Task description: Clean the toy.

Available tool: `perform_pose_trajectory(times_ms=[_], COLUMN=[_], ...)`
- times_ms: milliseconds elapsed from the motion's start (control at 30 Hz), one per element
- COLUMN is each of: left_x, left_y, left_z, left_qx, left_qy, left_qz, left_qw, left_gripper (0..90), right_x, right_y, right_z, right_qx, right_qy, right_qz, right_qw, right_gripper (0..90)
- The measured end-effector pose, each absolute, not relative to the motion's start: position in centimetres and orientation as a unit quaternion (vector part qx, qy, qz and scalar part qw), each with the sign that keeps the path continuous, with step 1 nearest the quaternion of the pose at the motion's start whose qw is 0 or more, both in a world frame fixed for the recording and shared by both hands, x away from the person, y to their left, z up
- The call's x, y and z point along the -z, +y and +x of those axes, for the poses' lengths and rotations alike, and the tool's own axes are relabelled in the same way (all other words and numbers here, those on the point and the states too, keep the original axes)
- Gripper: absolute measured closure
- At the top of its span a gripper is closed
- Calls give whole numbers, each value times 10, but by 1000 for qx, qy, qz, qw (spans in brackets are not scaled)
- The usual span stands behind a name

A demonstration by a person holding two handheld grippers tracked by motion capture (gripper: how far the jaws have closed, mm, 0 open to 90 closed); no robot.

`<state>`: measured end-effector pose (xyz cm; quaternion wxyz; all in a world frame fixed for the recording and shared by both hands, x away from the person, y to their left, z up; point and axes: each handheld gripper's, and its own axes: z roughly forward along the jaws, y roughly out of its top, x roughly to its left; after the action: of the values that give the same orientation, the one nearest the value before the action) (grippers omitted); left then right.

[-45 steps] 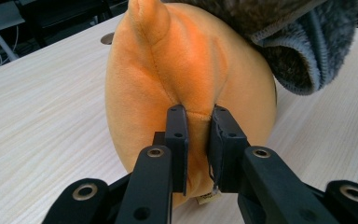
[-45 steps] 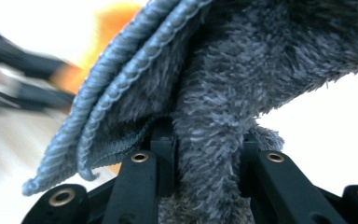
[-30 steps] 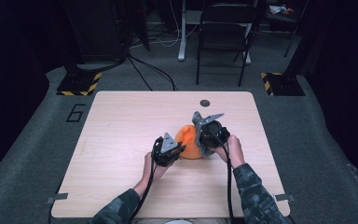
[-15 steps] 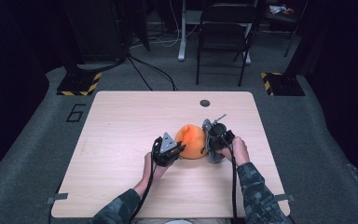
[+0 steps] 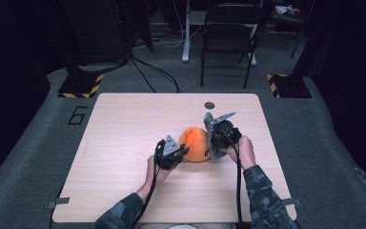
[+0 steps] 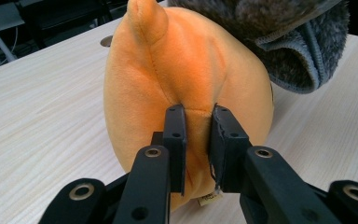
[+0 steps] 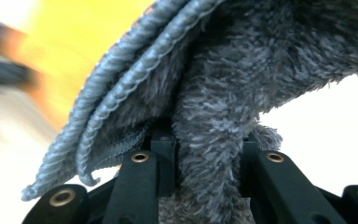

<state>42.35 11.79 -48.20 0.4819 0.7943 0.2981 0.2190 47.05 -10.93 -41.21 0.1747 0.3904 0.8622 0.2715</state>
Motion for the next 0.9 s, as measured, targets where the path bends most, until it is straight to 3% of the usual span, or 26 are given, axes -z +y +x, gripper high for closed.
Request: perform_pose_trajectory(times_ms=[300,533,733,900], left_x=[482,477,481,488], left_y=[117,128,138,136], left_z=[423,425,433,437], left_qx=[-217,-211,-184,-163], left_qy=[294,309,338,350], left_qz=[792,788,784,781], left_qw=[489,489,488,490], left_gripper=[709,502,397,368], right_x=[433,439,443,443], right_y=[-97,-103,-111,-111], right_z=[472,476,480,480], right_qx=[-255,-245,-250,-249], right_qy=[874,871,865,865], right_qz=[372,385,400,400], right_qw=[181,185,173,172], right_gripper=[716,719,719,720])
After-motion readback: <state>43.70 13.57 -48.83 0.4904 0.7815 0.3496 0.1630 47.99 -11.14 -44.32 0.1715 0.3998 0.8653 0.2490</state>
